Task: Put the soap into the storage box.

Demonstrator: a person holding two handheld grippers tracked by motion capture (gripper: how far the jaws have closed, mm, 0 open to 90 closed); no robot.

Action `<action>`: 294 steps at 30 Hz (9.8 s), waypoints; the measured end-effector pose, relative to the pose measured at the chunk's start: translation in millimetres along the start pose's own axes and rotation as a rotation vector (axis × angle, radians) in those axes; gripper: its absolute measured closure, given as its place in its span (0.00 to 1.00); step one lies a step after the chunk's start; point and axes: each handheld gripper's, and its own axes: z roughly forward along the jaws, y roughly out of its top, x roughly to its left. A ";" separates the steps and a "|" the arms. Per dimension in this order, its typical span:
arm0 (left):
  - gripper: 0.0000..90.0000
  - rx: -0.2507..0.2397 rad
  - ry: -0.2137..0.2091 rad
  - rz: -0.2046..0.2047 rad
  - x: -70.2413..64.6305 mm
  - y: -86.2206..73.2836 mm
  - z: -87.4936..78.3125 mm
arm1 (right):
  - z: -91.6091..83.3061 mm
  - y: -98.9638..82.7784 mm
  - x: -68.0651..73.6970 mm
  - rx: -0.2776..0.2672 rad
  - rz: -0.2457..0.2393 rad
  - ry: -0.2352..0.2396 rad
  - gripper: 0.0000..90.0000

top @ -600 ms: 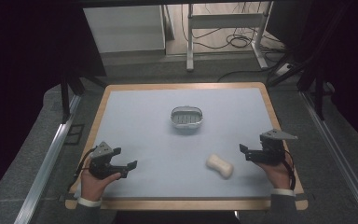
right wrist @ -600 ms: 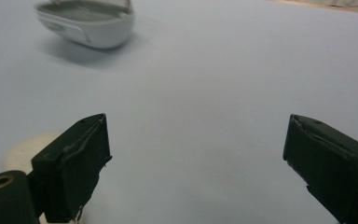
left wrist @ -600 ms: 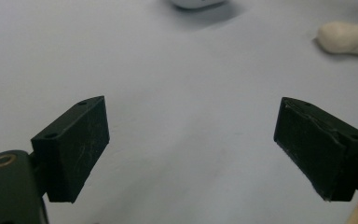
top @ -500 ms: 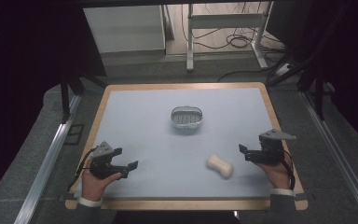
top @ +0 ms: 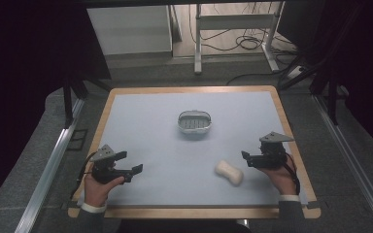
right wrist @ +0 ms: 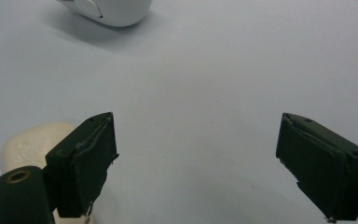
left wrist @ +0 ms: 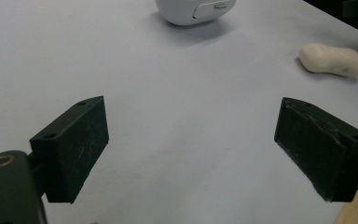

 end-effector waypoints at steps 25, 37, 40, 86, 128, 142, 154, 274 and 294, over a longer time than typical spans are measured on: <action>0.12 0.023 0.023 0.037 -1.2 -3.2 1.9 | -7.9 6.2 -1.9 -0.008 0.024 0.013 0.16; 0.12 0.025 0.021 0.036 -3.1 -4.5 -2.3 | -16.5 20.7 10.2 0.054 -0.044 0.011 0.18; 0.11 0.028 0.024 0.037 -3.9 -4.9 -2.3 | -14.6 24.5 12.3 0.102 -0.063 0.031 0.19; 0.03 0.082 0.014 0.047 -7.1 -6.3 4.1 | 16.3 34.9 64.3 0.456 -0.248 0.181 0.28; 0.03 0.086 0.009 0.050 -6.9 -6.5 3.9 | 32.9 64.8 76.7 0.539 -0.302 0.195 0.55; 0.04 0.080 0.012 0.046 -5.9 -6.1 2.0 | 37.7 85.3 72.9 0.489 -0.315 0.198 0.55; 0.04 0.089 0.010 0.048 -6.4 -6.4 3.9 | 38.9 98.9 64.0 0.455 -0.310 0.209 0.55; 0.04 0.113 -0.003 0.064 -8.0 -7.6 6.5 | 154.1 195.0 68.8 0.407 -0.484 0.303 0.55; 0.04 0.117 -0.003 0.067 -7.9 -7.9 7.3 | 175.2 185.8 85.2 0.432 -0.541 0.304 0.53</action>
